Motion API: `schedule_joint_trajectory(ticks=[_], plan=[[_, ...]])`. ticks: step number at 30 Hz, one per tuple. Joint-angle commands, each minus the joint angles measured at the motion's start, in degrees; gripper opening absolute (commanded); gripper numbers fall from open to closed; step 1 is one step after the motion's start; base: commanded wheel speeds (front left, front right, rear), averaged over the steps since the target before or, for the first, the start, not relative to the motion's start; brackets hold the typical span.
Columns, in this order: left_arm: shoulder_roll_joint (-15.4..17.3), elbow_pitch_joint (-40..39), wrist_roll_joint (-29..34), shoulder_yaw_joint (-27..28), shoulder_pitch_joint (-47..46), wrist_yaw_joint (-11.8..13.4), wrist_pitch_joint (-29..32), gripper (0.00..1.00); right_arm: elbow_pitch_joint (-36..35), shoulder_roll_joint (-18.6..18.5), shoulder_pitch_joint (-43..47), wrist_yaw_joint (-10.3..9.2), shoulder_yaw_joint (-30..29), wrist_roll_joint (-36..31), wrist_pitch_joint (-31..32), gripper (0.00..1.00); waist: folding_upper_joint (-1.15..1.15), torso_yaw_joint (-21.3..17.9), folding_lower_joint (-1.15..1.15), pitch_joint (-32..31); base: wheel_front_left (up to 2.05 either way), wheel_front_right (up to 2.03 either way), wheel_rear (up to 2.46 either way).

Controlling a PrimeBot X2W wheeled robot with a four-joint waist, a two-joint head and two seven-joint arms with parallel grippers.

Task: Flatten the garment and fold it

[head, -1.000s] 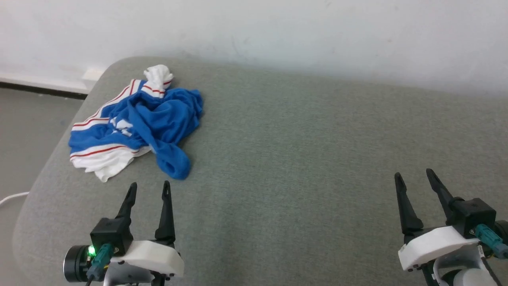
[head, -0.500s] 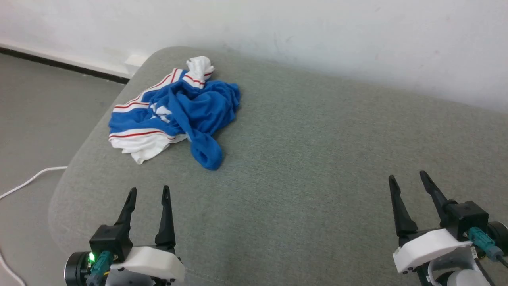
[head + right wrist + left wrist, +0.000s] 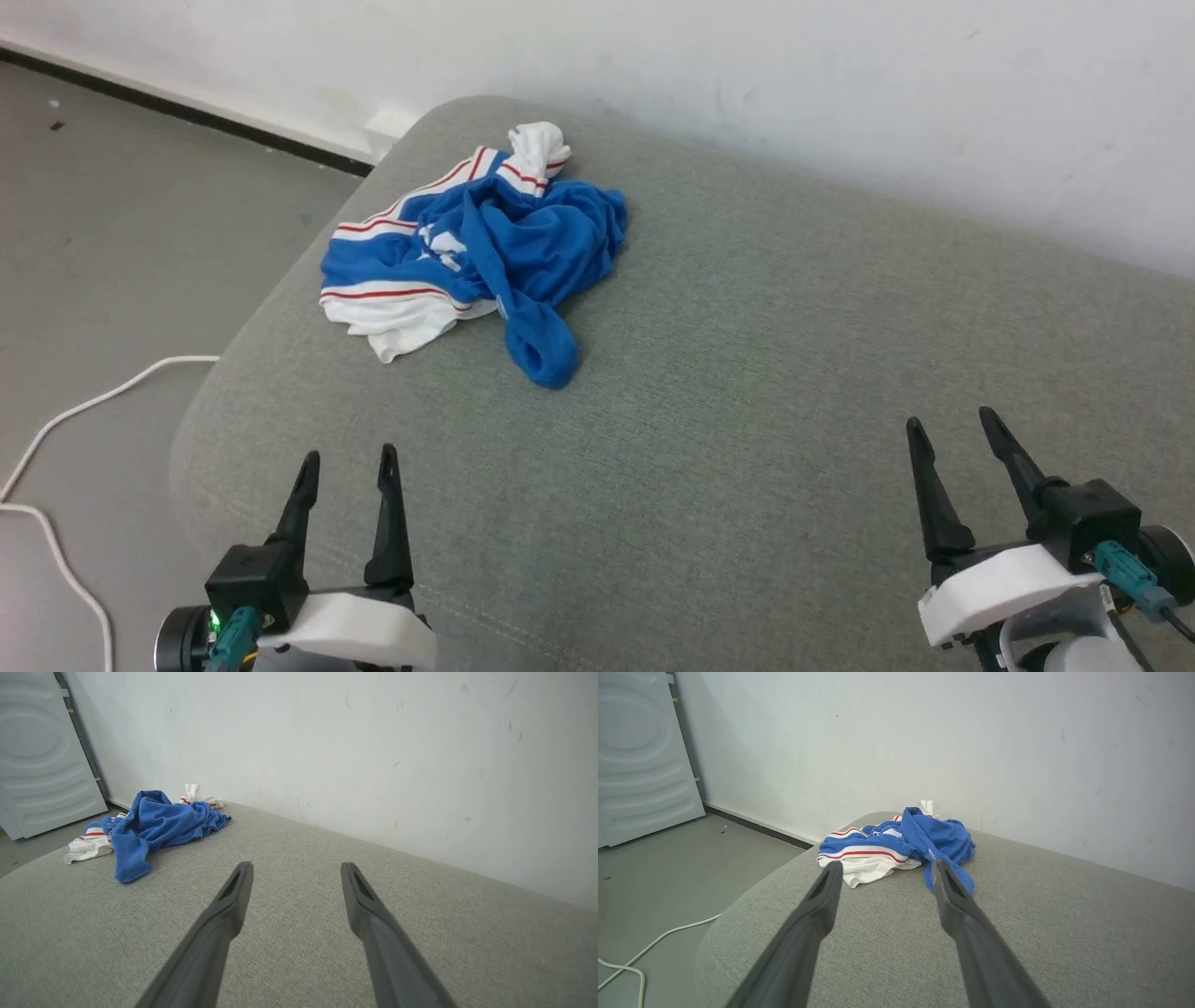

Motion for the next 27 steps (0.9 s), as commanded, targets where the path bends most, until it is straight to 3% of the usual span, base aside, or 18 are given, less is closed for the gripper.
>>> schedule_joint_trajectory(ticks=[1,27], plan=[[-0.2,-0.3,-0.5,-0.4,0.8,0.4,-0.5,1.0,0.2,0.1,-0.7,-0.08,-0.1,0.3,-0.5,1.0,0.0,0.7,0.0,0.3,0.0,0.0,0.0],[-0.3,-0.3,-3.4,-2.5,1.6,1.9,-3.7,1.0,1.9,0.2,-0.7,-0.11,-2.2,-0.4,-3.6,1.0,0.0,8.0,0.0,1.4,0.0,0.0,0.0]])
